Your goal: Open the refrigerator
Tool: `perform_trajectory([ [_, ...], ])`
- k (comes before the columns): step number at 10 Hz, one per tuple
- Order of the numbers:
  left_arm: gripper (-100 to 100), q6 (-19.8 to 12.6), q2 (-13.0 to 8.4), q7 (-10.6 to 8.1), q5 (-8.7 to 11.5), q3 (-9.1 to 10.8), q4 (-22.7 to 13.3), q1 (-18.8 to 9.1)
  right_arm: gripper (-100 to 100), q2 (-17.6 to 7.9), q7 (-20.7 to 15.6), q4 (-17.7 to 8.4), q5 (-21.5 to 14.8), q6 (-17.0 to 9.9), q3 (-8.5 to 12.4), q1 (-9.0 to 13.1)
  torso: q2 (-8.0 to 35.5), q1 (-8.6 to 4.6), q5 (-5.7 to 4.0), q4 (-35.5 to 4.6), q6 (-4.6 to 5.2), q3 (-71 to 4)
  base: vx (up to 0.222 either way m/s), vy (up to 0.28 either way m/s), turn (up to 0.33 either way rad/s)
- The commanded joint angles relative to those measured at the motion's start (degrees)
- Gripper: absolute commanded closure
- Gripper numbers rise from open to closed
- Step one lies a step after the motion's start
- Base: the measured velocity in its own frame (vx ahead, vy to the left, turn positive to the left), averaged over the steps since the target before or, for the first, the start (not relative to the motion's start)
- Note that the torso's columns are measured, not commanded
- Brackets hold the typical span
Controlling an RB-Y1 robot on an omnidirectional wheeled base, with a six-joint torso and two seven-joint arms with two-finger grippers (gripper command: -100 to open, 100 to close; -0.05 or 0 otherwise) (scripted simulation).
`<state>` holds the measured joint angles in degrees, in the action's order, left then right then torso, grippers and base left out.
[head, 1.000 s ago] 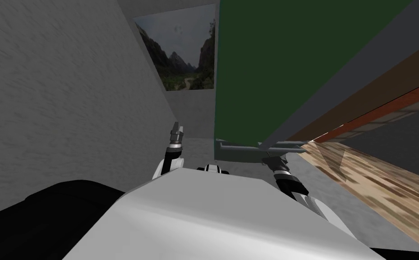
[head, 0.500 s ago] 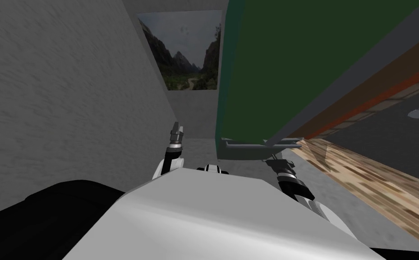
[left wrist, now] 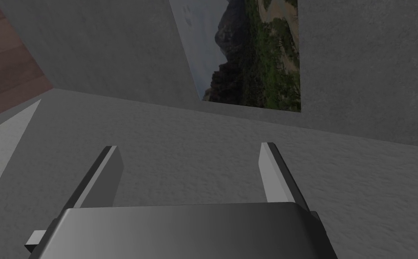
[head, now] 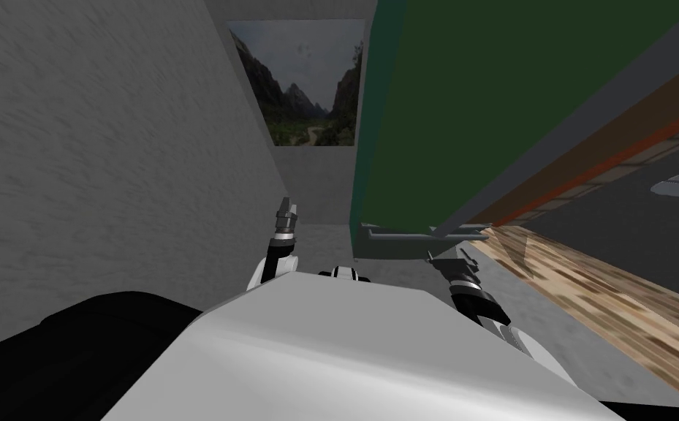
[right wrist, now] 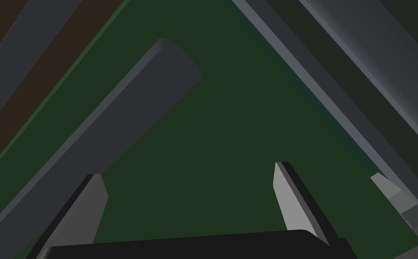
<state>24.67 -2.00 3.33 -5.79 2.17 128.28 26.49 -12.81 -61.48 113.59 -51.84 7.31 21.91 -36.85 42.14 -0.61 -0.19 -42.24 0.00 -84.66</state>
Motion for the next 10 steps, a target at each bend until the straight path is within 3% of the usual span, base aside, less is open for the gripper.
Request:
perform_trajectory([
  [1, 0, 0.0, 0.0, 0.0, 0.0, 0.0, 0.0, 0.0, -100, -1.2, 0.3, -0.1, 0.1, 1.1, -0.9, 0.2, 0.1, 0.29, 0.09, 0.0, 0.0, 0.1, 0.033, -0.184, 0.076],
  [7, 0, 0.0, 0.0, 0.0, 0.0, 0.0, 0.0, 0.0, -100, -4.3, 0.8, -0.4, 0.1, 4.4, -3.4, 0.5, 0.2, 0.55, 0.17, -0.1, 0.0, 0.1, 0.038, -0.187, 0.111],
  [9, 0, 0.0, 0.0, 0.0, 0.0, -0.01, 0.0, 0.0, -100, -3.8, 0.5, -0.6, 0.0, 4.1, -3.1, 0.7, 0.2, 0.95, 0.27, -0.1, 0.02, 0.1, 0.008, -0.054, 0.014],
  [10, 0, 0.0, 0.0, 0.0, 0.0, -0.02, 0.0, 0.0, 100, -3.8, 0.5, -0.6, 0.0, 4.1, -3.1, 0.7, 0.2, 1.04, 0.32, -0.1, 0.01, 0.1, 0.0, -0.008, 0.002],
])
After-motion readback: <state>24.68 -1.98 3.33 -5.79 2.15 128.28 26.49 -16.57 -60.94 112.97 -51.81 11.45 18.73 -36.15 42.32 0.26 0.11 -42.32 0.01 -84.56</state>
